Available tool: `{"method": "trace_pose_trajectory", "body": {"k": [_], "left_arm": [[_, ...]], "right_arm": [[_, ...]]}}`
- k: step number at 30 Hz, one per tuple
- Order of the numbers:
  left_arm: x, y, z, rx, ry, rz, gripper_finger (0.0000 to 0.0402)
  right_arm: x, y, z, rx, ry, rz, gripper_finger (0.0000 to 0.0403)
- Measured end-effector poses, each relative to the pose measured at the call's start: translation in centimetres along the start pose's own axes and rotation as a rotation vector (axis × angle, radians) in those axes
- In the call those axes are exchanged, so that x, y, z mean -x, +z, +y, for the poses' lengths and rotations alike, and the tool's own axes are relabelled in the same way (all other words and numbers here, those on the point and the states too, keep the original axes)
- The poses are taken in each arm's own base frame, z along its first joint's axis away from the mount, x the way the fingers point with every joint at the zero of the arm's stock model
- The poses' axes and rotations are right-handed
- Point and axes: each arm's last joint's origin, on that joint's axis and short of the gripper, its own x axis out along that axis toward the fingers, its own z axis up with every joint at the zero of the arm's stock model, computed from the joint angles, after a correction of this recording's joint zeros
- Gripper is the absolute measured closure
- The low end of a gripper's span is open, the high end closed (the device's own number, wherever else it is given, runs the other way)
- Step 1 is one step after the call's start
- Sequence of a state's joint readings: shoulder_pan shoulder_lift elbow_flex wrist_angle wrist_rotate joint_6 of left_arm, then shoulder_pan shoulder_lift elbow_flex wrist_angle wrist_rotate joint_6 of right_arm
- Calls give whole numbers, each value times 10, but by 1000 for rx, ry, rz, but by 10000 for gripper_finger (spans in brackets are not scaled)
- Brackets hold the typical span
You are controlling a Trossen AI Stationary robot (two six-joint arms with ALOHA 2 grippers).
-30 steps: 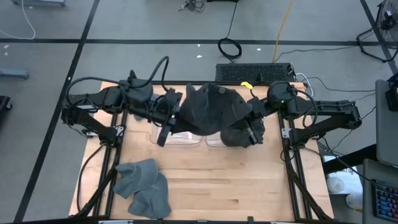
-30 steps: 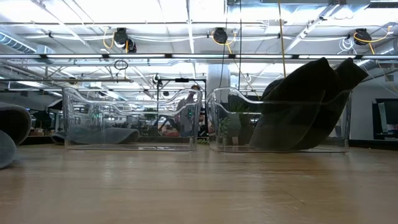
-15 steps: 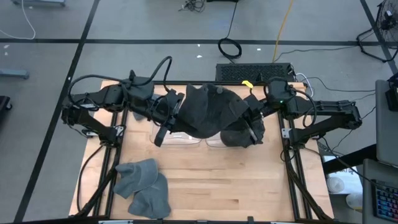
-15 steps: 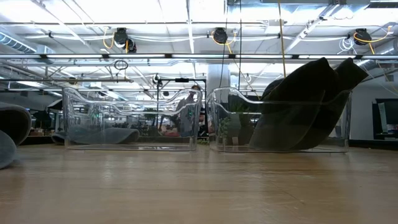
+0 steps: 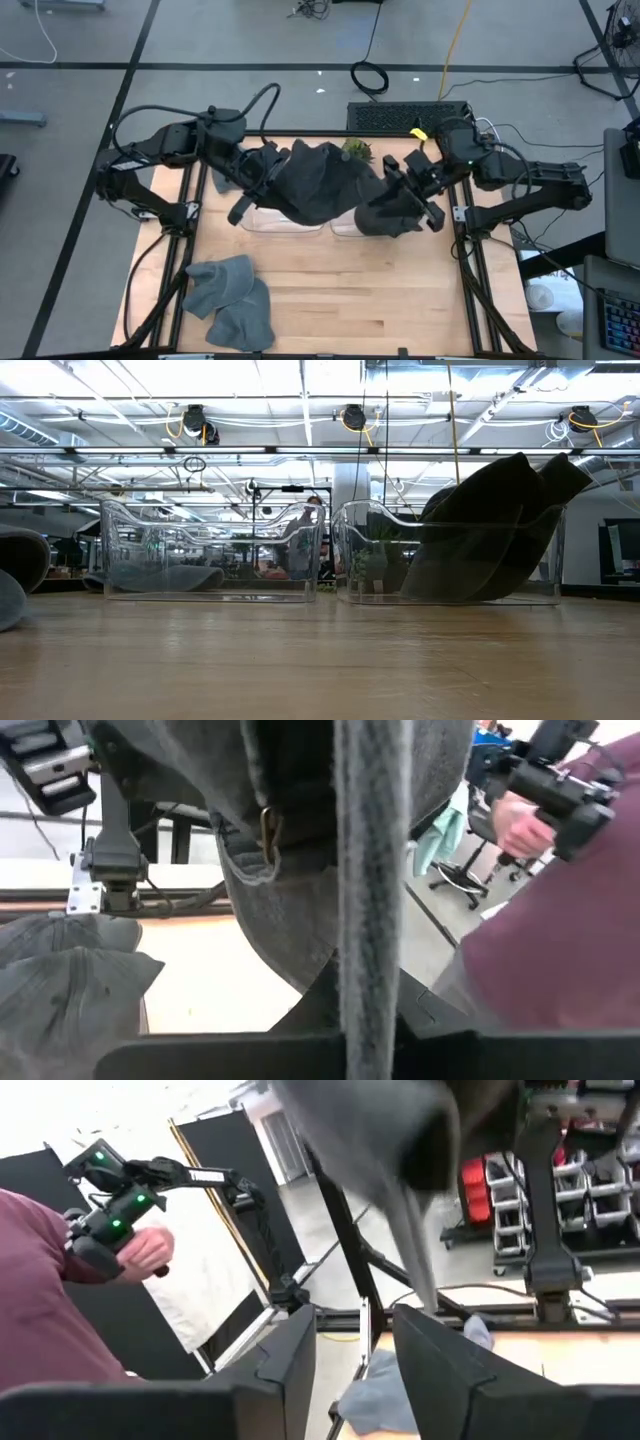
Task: Pick & Place hat
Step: Put the black cap into the right transparent bin
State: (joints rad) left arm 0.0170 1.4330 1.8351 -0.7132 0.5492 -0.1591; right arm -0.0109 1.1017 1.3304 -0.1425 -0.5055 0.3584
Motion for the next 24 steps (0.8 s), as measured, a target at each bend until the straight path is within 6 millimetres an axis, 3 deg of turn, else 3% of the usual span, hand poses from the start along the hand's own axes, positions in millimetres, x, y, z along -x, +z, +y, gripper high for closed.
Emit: {"method": "trace_pose_trajectory", "body": {"k": [5, 14, 24], "left_arm": [[2, -2, 0, 5, -24, 25, 392], [3, -15, 1, 42, -26, 146, 392], [6, -30, 3, 75, 46, 282, 392]], "right_arm": [[14, 4, 9, -17, -11, -18, 274], [21, 8, 7, -14, -235, -125, 273], [-18, 2, -20, -2, -265, -139, 272]]}}
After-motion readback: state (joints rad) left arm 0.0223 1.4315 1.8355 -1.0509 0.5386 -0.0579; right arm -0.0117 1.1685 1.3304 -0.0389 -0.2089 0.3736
